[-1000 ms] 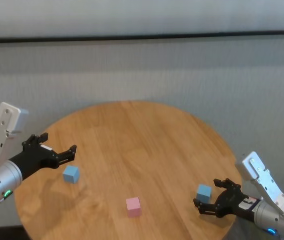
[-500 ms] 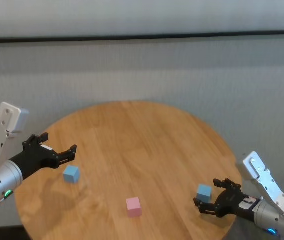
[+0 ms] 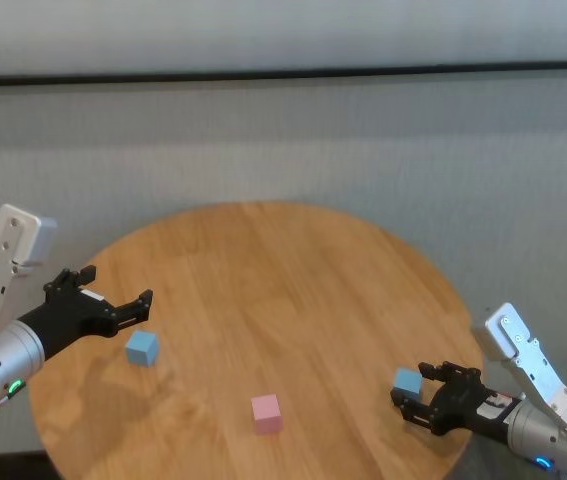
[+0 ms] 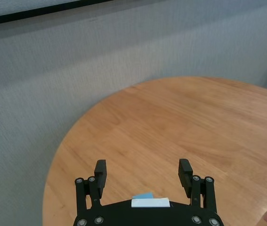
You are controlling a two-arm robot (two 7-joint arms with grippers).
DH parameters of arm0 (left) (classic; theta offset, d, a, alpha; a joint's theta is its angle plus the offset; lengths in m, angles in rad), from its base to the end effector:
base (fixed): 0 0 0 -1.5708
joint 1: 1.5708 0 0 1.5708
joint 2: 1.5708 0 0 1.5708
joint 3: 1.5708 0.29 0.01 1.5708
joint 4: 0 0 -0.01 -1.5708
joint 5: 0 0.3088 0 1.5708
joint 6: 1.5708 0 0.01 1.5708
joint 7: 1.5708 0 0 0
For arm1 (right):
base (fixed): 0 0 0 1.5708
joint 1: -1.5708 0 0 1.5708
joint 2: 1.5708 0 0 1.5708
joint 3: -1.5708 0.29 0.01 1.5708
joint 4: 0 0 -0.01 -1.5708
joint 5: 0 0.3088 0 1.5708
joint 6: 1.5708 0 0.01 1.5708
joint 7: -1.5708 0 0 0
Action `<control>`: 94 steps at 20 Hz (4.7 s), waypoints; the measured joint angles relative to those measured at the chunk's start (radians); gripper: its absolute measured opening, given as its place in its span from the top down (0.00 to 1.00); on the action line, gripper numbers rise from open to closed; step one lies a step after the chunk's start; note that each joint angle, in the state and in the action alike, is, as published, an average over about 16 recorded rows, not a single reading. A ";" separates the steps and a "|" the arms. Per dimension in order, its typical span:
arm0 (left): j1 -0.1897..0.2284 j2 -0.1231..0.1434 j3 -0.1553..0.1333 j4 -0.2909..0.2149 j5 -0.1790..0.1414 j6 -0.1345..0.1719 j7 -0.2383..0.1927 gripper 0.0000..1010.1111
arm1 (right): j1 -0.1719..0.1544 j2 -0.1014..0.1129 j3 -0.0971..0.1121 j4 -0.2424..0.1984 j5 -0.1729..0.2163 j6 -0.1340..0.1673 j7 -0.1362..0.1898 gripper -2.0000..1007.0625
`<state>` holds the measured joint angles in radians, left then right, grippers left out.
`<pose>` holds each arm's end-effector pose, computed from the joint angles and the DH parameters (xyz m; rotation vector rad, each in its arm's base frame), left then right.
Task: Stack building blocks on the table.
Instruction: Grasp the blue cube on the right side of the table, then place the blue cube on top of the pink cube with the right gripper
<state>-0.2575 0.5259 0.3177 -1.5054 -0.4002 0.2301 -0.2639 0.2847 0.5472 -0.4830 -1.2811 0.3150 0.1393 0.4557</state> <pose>0.3845 0.0730 -0.2410 0.2706 0.0212 1.0842 0.3804 -0.0798 -0.3162 -0.4821 0.0836 -0.8461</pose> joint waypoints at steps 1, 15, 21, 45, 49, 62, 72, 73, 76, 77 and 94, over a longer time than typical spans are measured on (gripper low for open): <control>0.000 0.000 0.000 0.000 0.000 0.000 0.000 0.01 | 0.000 0.000 0.000 0.000 0.000 0.000 0.000 0.36; 0.000 0.000 0.000 0.000 0.000 0.000 0.000 0.01 | -0.008 -0.005 0.015 -0.033 -0.012 -0.015 -0.011 0.63; 0.000 0.000 0.000 0.000 0.000 0.000 0.000 0.01 | -0.011 -0.014 0.021 -0.091 -0.036 -0.048 -0.007 0.63; 0.000 0.000 0.000 0.000 0.000 0.000 0.000 0.01 | 0.062 -0.093 -0.099 -0.105 -0.111 -0.050 0.157 0.63; 0.000 0.000 0.000 0.000 0.000 0.000 0.000 0.01 | 0.078 -0.105 -0.113 -0.084 -0.096 -0.029 0.175 0.63; 0.000 0.000 0.000 0.000 0.000 0.000 0.000 0.01 | 0.113 -0.123 -0.147 -0.038 -0.069 0.005 0.182 0.63; 0.000 0.000 0.000 0.000 0.000 0.000 0.000 0.01 | 0.133 -0.134 -0.164 -0.012 -0.073 0.006 0.182 0.63; 0.000 0.000 0.000 0.000 0.000 0.000 0.000 0.01 | 0.135 -0.135 -0.165 -0.009 -0.074 0.005 0.182 0.63; 0.000 0.000 0.000 0.000 0.000 0.000 0.000 0.01 | 0.141 -0.139 -0.169 -0.001 -0.075 0.004 0.185 0.63; 0.000 0.000 0.000 0.000 0.000 0.000 0.000 0.01 | 0.143 -0.140 -0.170 0.002 -0.075 0.004 0.186 0.63; 0.000 0.000 0.000 0.000 0.000 0.000 0.000 0.01 | 0.161 -0.150 -0.180 0.024 -0.082 0.006 0.189 0.60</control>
<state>-0.2575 0.5259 0.3178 -1.5054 -0.4002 0.2301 -0.2640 0.4460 0.3969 -0.6627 -1.2573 0.2335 0.1450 0.6451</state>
